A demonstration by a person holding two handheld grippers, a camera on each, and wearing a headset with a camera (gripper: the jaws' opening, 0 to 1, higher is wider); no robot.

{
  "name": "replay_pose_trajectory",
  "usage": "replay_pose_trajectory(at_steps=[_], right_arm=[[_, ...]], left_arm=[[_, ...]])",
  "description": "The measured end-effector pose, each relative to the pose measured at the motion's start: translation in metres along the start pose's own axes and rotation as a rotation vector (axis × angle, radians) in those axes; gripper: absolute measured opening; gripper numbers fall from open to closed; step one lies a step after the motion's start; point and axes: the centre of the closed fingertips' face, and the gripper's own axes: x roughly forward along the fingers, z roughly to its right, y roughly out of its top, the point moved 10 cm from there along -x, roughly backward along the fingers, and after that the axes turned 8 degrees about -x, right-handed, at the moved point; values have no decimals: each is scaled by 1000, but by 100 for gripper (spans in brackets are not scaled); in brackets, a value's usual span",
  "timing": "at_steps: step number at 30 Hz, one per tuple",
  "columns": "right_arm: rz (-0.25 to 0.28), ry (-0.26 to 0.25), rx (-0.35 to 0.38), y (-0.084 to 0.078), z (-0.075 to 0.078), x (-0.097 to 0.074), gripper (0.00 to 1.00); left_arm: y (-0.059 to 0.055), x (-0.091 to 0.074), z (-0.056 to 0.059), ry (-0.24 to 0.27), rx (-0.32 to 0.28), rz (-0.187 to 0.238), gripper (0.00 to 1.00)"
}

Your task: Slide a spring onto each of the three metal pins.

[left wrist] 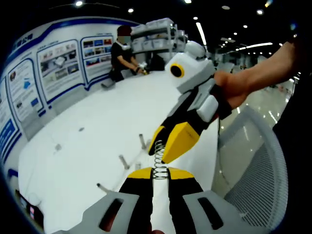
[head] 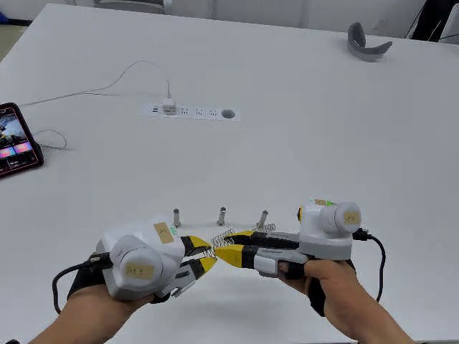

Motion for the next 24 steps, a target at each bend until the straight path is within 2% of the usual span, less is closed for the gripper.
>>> replay_pose_trajectory(at_steps=[14,21,24], right_arm=[[18,28,12,4,-2,-4,15],[9,58,2,10,-5,-5,13],[-13,67,-17,14,-6,-4,12]], left_arm=[[0,-1,0,-27,14,-3,10],[0,0,-3,-44,16,-4,10],[1,1,-4,-60,9,1,10]])
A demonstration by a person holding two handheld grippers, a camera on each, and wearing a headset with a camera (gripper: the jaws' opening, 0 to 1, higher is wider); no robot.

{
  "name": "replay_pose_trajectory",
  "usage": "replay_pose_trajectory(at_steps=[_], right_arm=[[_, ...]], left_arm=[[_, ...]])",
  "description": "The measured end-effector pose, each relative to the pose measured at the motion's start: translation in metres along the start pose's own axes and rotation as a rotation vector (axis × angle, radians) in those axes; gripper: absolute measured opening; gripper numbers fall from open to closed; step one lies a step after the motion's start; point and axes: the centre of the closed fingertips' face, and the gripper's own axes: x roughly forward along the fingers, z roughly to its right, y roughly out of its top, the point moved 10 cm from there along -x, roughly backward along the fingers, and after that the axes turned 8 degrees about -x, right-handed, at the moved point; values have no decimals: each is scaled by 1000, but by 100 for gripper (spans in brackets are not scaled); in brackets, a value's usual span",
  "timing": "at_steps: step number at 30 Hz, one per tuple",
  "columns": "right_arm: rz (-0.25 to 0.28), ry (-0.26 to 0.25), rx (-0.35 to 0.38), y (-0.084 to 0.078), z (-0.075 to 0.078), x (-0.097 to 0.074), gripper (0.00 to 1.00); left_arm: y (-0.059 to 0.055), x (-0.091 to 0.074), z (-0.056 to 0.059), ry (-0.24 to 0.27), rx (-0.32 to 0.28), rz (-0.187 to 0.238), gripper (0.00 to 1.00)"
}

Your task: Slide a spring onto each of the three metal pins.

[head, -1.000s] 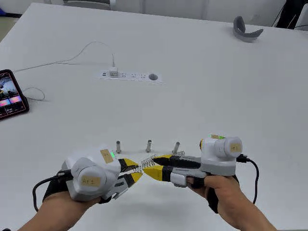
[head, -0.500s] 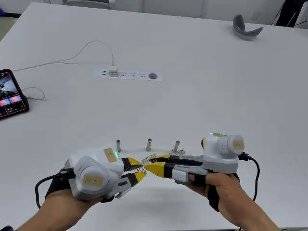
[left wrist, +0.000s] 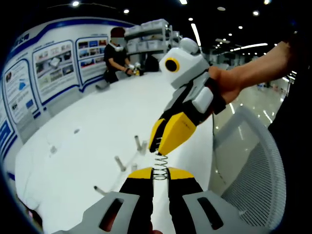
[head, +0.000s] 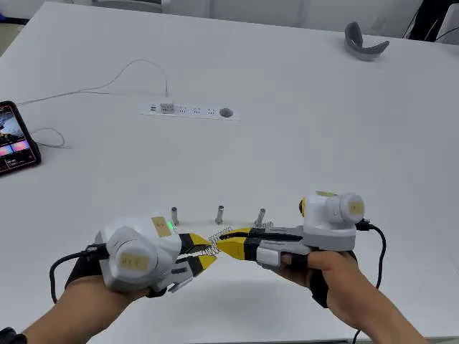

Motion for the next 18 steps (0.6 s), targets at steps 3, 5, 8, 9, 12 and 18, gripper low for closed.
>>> replay_pose_trajectory(at_steps=[3,5,8,9,12,18], right_arm=[[-40,12,-36,5,-1,0,12],[-77,19,-71,9,-2,-1,12],[-128,30,-120,14,-2,0,12],[-154,37,-144,18,-2,0,12],[-225,60,-201,25,-1,0,12],[-382,99,-346,48,-3,0,12]], left_arm=[[0,1,-1,-18,-9,5,10],[1,2,-2,-27,-14,10,10],[2,3,-3,-42,-24,17,10],[3,3,-4,-47,-28,21,10],[3,5,-5,-74,-53,39,9],[10,9,-7,-108,-78,91,10]])
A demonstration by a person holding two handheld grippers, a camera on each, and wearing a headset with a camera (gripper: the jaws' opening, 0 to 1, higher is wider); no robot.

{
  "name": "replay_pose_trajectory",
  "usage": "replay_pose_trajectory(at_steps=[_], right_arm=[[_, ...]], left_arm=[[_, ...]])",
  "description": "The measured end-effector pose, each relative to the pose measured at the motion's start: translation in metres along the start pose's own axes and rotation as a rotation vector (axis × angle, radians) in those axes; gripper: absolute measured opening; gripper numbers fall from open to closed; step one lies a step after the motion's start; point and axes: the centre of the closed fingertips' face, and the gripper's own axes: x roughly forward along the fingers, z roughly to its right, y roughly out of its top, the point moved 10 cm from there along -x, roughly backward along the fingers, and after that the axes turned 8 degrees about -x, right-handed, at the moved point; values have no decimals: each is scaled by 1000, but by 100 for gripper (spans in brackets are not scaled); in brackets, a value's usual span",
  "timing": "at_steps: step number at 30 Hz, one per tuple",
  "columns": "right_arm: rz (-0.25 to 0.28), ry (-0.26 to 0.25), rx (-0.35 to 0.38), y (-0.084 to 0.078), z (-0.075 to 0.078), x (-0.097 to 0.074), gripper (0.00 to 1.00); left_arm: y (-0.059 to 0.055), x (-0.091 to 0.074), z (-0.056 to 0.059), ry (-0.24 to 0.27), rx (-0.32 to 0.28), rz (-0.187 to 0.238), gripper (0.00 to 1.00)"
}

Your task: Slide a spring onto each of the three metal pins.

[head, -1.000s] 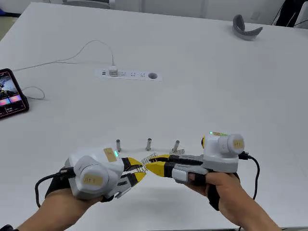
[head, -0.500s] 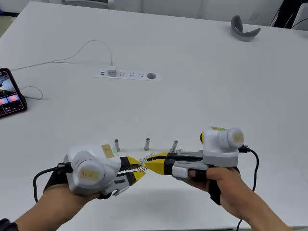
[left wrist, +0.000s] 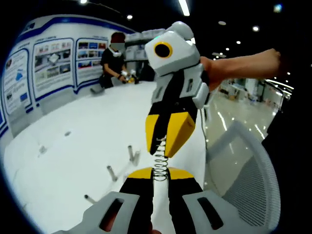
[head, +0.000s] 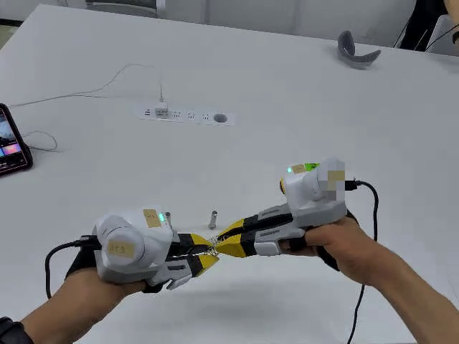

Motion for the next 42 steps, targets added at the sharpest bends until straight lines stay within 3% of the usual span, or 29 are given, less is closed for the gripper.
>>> replay_pose_trajectory(at_steps=[9,12,25,29,38,42], right_arm=[[-224,56,-232,24,3,-4,12],[-256,72,-256,26,3,-2,12],[-311,128,-311,22,2,6,13],[-291,143,-294,20,-1,6,12],[-283,112,-302,18,-2,13,12],[-295,104,-305,17,-2,15,12]], left_arm=[[11,6,-2,-42,2,40,10],[12,6,-2,-46,7,40,10],[12,4,1,-75,29,29,10],[11,1,4,-88,39,30,10],[3,-1,0,-39,19,32,14],[-6,-6,-2,-9,-4,21,18]])
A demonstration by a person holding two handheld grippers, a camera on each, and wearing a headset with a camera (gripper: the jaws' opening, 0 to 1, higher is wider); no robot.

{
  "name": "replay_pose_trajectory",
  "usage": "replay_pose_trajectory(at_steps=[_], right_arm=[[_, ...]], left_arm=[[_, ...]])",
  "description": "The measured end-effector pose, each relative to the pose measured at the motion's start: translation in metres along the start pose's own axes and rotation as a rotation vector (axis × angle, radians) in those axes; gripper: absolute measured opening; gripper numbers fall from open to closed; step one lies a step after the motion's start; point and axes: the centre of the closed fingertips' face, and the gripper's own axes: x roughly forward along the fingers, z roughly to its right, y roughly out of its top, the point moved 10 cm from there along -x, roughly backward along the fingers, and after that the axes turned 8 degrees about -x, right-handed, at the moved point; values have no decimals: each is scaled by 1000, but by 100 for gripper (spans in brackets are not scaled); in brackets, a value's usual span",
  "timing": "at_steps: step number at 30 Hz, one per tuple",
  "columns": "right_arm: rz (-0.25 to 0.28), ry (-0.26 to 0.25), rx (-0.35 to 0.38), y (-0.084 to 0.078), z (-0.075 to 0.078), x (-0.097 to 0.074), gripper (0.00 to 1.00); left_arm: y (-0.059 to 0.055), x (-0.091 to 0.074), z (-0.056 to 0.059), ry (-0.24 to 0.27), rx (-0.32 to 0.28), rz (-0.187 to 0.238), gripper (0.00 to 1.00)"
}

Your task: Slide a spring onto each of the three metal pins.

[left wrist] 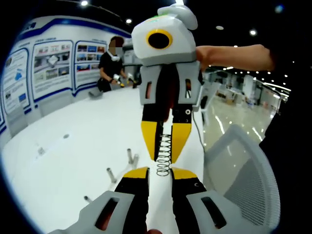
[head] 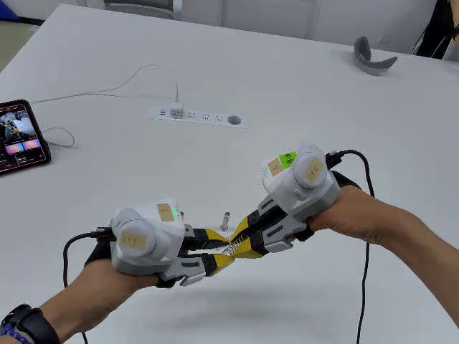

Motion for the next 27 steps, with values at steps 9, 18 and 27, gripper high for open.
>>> replay_pose_trajectory(at_steps=[9,18,27], right_arm=[[-23,-25,20,-6,1,3,12],[-74,-52,19,-13,5,10,12],[-111,-71,25,-18,13,12,12]], left_arm=[[-16,-21,-13,77,-44,-4,23],[-30,-41,-28,164,-92,-4,30],[-43,-55,-42,241,-143,-1,38]])
